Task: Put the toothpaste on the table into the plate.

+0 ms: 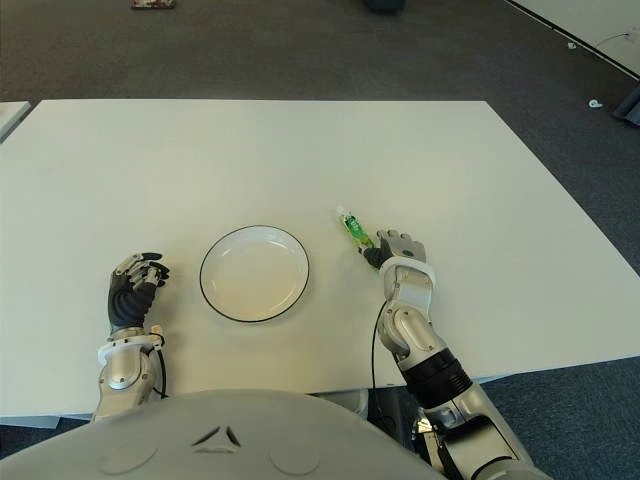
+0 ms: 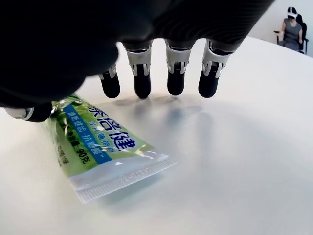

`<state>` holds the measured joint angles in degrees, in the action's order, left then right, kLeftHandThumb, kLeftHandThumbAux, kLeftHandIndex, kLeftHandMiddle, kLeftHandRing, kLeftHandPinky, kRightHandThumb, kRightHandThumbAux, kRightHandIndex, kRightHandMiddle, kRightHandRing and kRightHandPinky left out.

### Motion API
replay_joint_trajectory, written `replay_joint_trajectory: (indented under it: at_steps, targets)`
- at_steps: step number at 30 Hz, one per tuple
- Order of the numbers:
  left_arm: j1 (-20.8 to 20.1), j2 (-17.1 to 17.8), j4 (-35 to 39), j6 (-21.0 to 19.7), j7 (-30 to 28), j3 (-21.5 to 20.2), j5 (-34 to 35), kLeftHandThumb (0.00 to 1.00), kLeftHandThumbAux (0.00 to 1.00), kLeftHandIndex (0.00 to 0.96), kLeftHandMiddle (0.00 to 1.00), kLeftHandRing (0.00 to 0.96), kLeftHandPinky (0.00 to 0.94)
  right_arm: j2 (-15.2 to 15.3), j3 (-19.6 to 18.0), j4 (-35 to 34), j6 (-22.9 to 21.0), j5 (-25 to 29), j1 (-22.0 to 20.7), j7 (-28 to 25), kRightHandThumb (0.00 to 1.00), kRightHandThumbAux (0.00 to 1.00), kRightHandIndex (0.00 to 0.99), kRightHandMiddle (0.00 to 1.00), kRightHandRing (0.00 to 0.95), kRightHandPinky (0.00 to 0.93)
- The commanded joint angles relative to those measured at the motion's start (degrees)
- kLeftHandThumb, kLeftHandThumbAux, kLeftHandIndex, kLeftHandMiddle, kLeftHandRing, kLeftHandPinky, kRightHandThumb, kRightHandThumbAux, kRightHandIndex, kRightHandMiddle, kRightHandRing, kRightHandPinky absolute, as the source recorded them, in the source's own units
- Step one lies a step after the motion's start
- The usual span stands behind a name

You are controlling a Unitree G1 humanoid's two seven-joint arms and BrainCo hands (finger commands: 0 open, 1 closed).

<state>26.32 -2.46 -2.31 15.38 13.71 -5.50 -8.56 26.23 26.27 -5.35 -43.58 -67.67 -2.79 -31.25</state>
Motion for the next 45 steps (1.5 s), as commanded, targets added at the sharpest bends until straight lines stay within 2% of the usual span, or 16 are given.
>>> replay_joint_trajectory:
  at_steps: [1, 9, 18, 25, 32, 45]
  targets:
    - [0.57, -0.68, -0.48, -2.46, 0.52, 0.48, -0.59, 0.705, 0.716, 0.430, 0.571, 0.568, 0.531, 0.46, 0.28, 2.29, -0.13, -0.54, 1.30, -1.26, 0.491, 0.092, 0.000, 0.000, 0.000, 0.000]
    - [0.87, -1.25, -0.18, -2.54, 0.32, 0.46, -0.54, 0.705, 0.717, 0.430, 0.559, 0.561, 0.528, 0.13, 0.07, 2.54, -0.17, -1.17, 2.58, -0.79, 0.510, 0.087, 0.000, 0.000, 0.000, 0.000]
    - [1.07, -2.17, -0.54, -0.85, 0.80, 0.36, -0.39, 0.705, 0.716, 0.429, 0.558, 0.559, 0.527, -1.81, 0.92, 2.58, -0.72, -3.71, 4.50, 1.29, 0.537, 0.112, 0.000, 0.000, 0.000, 0.000]
    - [1.20, -2.23, -0.76, -0.08, 0.67, 0.30, -0.32, 0.706, 0.716, 0.429, 0.566, 0.569, 0.545, -3.08, 4.47, 4.42, 0.72, -8.13, 4.54, 2.02, 0.532, 0.123, 0.000, 0.000, 0.000, 0.000]
    - [1.28, -2.01, -1.29, 0.81, 0.40, 0.22, -0.15, 0.706, 0.715, 0.430, 0.578, 0.583, 0.559, -4.51, 5.84, 3.51, 0.93, -10.92, 5.94, 2.60, 0.548, 0.130, 0.000, 0.000, 0.000, 0.000]
    - [1.68, -1.80, -1.20, 0.81, -0.24, -0.02, 0.95, 0.705, 0.715, 0.431, 0.582, 0.578, 0.547, -3.50, 8.29, 3.15, 5.40, -15.28, 6.69, 1.55, 0.548, 0.152, 0.000, 0.000, 0.000, 0.000]
